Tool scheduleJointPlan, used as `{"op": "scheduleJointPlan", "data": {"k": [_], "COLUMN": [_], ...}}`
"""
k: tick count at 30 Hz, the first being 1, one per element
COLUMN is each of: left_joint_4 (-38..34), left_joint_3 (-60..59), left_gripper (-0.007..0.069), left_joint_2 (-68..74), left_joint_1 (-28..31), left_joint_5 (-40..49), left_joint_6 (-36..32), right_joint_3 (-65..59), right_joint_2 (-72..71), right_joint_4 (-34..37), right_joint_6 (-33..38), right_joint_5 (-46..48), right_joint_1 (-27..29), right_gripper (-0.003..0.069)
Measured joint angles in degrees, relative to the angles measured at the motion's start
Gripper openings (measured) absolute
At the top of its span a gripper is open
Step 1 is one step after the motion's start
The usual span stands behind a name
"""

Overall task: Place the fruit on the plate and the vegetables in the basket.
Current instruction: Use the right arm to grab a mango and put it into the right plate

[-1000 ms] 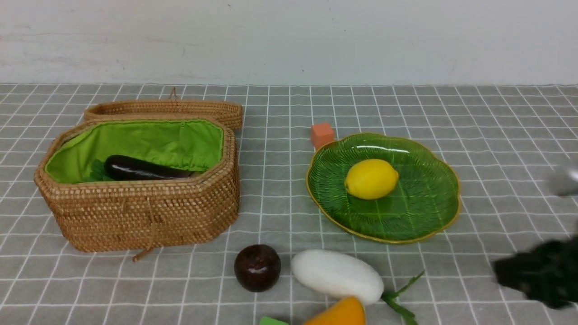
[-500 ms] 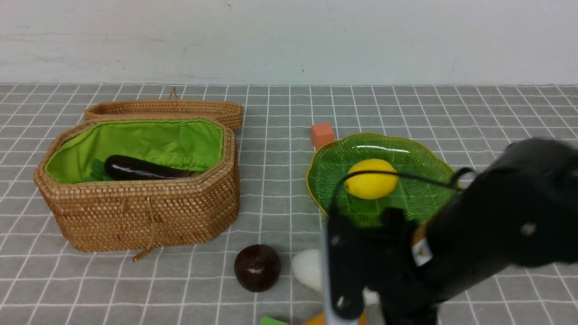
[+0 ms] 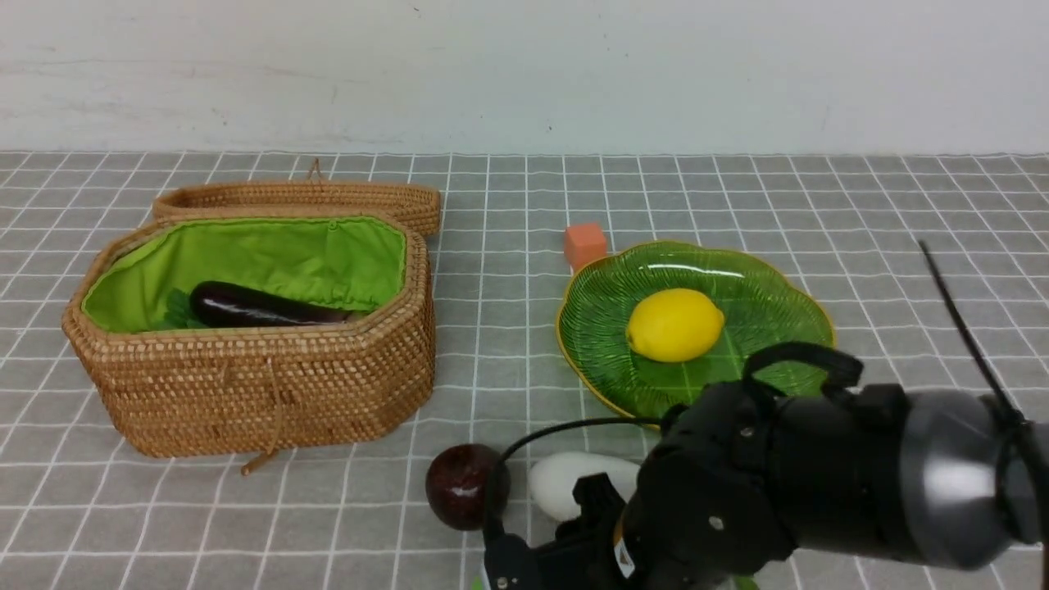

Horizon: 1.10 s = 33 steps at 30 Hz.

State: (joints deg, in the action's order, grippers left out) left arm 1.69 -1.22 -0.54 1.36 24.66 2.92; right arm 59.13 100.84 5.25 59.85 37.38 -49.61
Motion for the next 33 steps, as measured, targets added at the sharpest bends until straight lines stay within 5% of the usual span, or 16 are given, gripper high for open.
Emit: {"op": "scheduleJointPlan", "data": {"k": [9,13,15,25,33], "left_joint_4": [0.0,0.0,0.0,0.0,0.0], "left_joint_3": [0.0,0.0,0.0,0.0,-0.05], "left_gripper": [0.0094,0.0099,0.0101,0.0113,0.0121], "left_joint_2": [0.0,0.0,0.0,0.0,0.0], "left_joint_1": [0.0,0.0,0.0,0.0,0.0], "left_joint_5": [0.0,0.0,0.0,0.0,0.0], "left_joint_6": [0.0,0.0,0.0,0.0,0.0], "right_joint_3": [5.76,12.27,17.9,20.18,20.18], "right_joint_2": [-4.44,-5.67,-5.79,-1.67,7.86], "right_joint_4": [9.87,13.8,14.8,14.81,14.81], "right_joint_6": [-1.47,-7.9,-14.5,-34.6,-41.37], "right_joint_5": [15.77,22.74,25.21,0.43,-4.11], "right_joint_1": [1.75,7.15,14.65,37.83,40.46], "right_gripper": [0.0552,0.0552,0.0552,0.0552,0.0553]}}
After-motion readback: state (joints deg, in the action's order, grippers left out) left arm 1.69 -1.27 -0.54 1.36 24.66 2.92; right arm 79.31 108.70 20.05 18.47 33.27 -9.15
